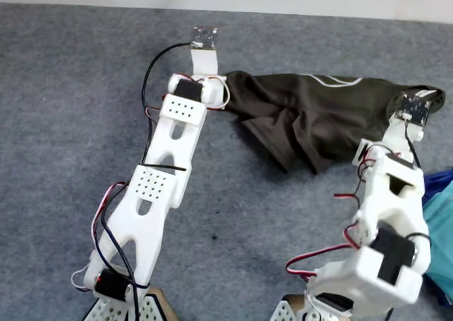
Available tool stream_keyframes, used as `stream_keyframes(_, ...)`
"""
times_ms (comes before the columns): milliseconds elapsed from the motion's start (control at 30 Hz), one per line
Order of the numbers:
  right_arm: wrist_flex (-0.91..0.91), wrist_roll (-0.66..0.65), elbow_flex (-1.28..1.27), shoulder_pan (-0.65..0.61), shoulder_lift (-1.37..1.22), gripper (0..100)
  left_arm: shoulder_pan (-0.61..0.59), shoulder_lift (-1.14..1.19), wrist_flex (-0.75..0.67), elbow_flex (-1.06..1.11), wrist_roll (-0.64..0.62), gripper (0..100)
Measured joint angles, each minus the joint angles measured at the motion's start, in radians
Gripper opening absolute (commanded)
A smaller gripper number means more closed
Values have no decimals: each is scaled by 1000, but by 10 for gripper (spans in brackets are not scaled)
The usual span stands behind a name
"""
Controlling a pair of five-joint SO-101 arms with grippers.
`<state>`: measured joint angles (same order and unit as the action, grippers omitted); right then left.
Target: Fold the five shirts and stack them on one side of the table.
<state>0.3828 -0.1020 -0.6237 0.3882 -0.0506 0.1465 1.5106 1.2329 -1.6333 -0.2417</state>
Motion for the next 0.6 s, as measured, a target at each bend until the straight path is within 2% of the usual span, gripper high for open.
stream_keyframes(267,-2,0,218,35,-209,170,0,0,0,0,0,7)
stream_keyframes(600,0,130,420,34,-397,169,0,0,0,0,0,7)
